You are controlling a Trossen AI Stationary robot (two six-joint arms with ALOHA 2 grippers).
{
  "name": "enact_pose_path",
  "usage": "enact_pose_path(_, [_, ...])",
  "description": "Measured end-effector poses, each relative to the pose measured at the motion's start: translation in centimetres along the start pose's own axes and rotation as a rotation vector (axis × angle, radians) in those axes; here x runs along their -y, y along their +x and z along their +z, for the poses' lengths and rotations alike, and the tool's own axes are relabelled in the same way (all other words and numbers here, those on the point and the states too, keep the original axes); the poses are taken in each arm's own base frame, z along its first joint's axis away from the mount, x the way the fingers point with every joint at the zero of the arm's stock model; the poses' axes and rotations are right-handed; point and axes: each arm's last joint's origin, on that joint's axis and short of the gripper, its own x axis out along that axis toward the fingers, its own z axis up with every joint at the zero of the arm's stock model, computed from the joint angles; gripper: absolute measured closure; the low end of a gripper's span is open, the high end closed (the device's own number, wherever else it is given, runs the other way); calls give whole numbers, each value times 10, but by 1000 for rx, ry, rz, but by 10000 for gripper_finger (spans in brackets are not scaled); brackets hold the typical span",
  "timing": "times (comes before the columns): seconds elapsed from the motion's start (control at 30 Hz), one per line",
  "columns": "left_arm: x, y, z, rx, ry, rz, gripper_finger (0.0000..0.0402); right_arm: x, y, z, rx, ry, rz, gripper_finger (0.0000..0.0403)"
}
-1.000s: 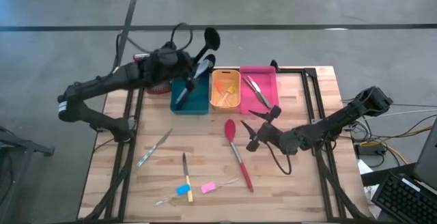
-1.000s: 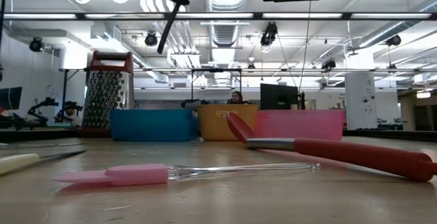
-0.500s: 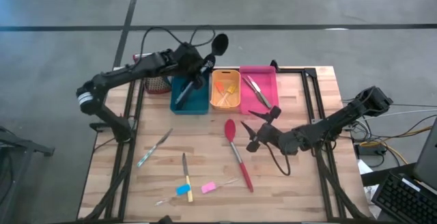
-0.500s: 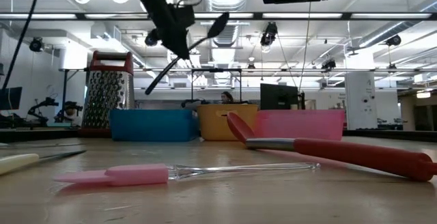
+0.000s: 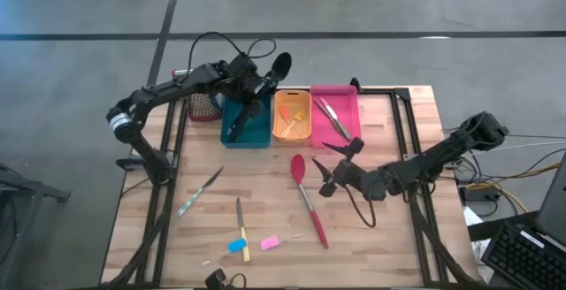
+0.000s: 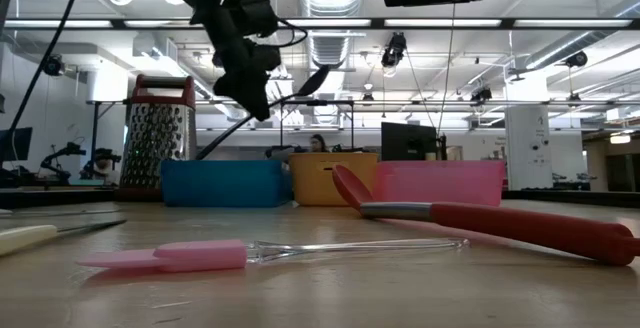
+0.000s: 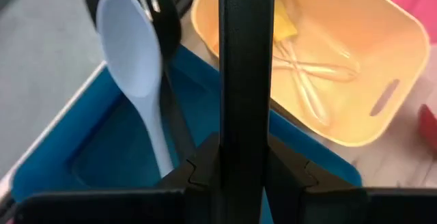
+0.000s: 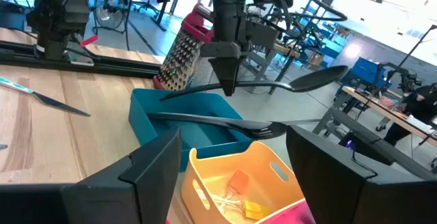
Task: Pick & Place Kitchen Items
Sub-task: Put the black serving spoon into the blue bin
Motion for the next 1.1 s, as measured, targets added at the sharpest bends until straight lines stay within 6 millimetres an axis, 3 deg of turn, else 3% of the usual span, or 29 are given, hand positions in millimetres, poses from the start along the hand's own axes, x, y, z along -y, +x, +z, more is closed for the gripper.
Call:
enact_pose_path(0.3, [-8, 18, -11, -42, -26, -5, 322, 0, 0, 0, 0, 0, -1, 168])
enact_pose_path(0.57, [-27, 42, -18, -110, -86, -40, 322, 0, 0, 0, 0, -1, 0, 183])
enact_pose_path(1.1, [-49, 67, -23, -170, -185, -76, 322, 0, 0, -2, -11, -19, 0, 150])
